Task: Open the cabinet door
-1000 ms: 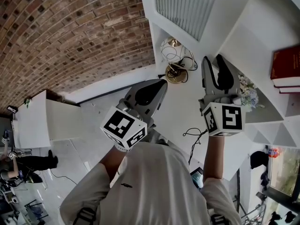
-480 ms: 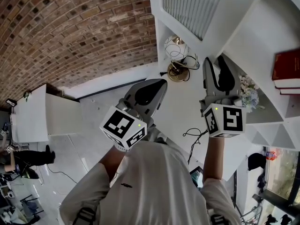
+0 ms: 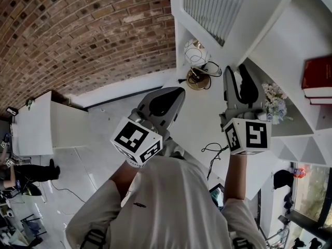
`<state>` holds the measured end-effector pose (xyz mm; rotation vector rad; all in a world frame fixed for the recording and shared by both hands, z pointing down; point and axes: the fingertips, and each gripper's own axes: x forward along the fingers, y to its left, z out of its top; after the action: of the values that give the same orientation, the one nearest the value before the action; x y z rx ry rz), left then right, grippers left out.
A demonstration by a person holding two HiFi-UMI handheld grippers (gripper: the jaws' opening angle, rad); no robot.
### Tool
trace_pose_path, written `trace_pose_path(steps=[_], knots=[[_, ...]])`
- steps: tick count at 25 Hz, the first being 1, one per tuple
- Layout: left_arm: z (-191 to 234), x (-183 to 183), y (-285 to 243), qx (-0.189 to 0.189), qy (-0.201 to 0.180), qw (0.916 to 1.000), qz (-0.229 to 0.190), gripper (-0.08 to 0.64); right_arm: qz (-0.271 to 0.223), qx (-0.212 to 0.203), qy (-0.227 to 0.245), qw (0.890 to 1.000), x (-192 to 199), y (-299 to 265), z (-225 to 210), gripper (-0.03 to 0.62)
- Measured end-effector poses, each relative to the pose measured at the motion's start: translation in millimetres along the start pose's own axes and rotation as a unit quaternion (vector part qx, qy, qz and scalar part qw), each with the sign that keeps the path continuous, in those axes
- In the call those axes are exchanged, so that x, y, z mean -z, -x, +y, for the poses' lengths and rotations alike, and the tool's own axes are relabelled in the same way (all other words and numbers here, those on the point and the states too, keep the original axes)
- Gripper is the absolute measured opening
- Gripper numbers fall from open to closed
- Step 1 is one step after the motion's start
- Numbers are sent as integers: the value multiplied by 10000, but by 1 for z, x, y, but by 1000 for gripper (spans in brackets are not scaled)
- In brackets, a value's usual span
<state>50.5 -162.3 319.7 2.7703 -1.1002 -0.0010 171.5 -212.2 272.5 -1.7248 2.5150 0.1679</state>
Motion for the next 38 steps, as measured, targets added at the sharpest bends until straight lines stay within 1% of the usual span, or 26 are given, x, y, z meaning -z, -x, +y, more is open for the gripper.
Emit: trace_pose_path(steps=[3, 14, 22, 26, 31, 38], knots=[[3, 0, 4, -35, 22, 10000, -13, 9, -1, -5, -42, 10000, -1, 2, 4, 133], [3, 1, 12, -63, 43, 10000, -47, 9, -12, -150, 15, 9999, -3, 7, 26, 133], [0, 1, 16, -55, 25, 10000, -26, 9, -22, -328, 22, 9995, -4, 10, 40, 133], [1, 1, 15, -56, 20, 10000, -27, 9, -49, -433, -1, 9990, -5, 11, 47, 103], [0, 0, 16, -53, 13, 10000, -26, 9, -74, -615, 1, 9981, -6, 13, 64, 103], [5, 2, 20, -150, 24, 9999, -14, 9, -96, -739, 18, 9972, -6, 12, 74, 103]])
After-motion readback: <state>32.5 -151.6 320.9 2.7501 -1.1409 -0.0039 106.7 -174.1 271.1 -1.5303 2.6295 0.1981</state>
